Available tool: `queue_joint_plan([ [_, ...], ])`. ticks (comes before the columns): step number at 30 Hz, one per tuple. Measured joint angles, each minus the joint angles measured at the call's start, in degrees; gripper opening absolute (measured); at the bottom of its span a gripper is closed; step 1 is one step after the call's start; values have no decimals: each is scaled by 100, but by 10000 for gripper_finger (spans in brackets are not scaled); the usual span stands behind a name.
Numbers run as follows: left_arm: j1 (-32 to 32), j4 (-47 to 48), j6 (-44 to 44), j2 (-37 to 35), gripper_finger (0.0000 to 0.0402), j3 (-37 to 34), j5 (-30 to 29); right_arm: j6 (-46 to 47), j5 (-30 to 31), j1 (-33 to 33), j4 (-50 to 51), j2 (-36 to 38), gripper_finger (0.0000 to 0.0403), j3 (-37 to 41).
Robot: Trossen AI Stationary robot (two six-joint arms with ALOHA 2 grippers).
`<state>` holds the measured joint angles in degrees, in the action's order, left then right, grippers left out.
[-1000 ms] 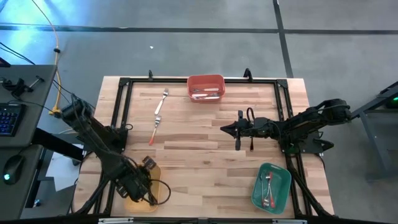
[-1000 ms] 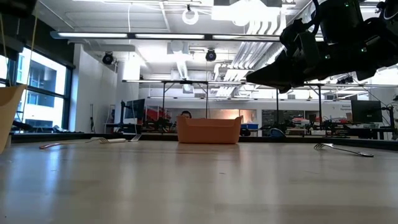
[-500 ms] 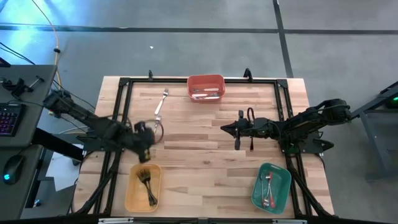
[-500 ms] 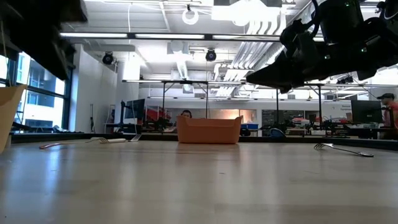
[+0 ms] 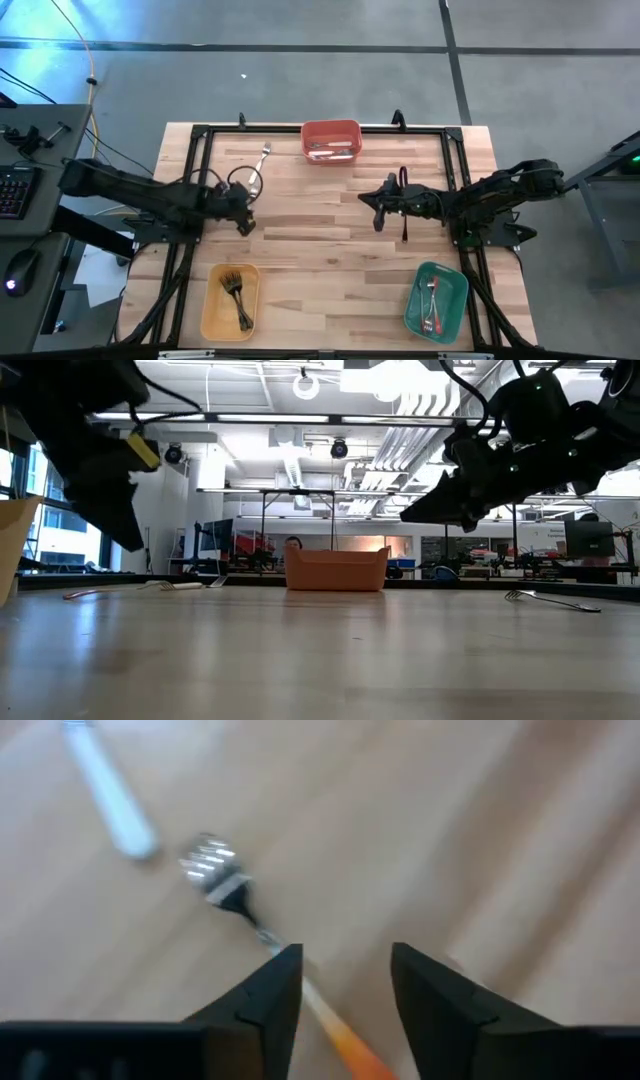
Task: Sort silverware by color (type)
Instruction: Put the orange fork into the green bin
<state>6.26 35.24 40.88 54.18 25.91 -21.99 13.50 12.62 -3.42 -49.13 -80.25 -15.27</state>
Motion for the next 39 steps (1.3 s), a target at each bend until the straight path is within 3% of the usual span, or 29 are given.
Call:
queue_joint_plan([
  [4, -597, -80, -129, 274, 168, -2, -98, -1, -2, 0, 2, 0, 0, 0],
  [9, -1212, -519, -594, 828, 172, -4, 258, -2, -2, 2, 1, 0, 0, 0],
  [19, -1813, -875, -1287, 1867, 166, 3, 346, -43, -13, 2, 3, 0, 0, 0],
  [23, -1829, -1220, -1550, 1968, 127, 2, 454, -42, -13, 7, 3, 0, 0, 0],
  [30, -1811, -1461, -2124, 1970, 13, -5, 893, -44, -13, 7, 7, 0, 0, 0],
  [34, -1664, -2288, -2208, 1919, 12, -15, 1280, -46, -22, 57, 63, 0, 0, 0],
  [39, -1363, -5321, -2170, 1894, 5, -600, 2085, -58, -38, 267, 2, -12, 0, -22],
])
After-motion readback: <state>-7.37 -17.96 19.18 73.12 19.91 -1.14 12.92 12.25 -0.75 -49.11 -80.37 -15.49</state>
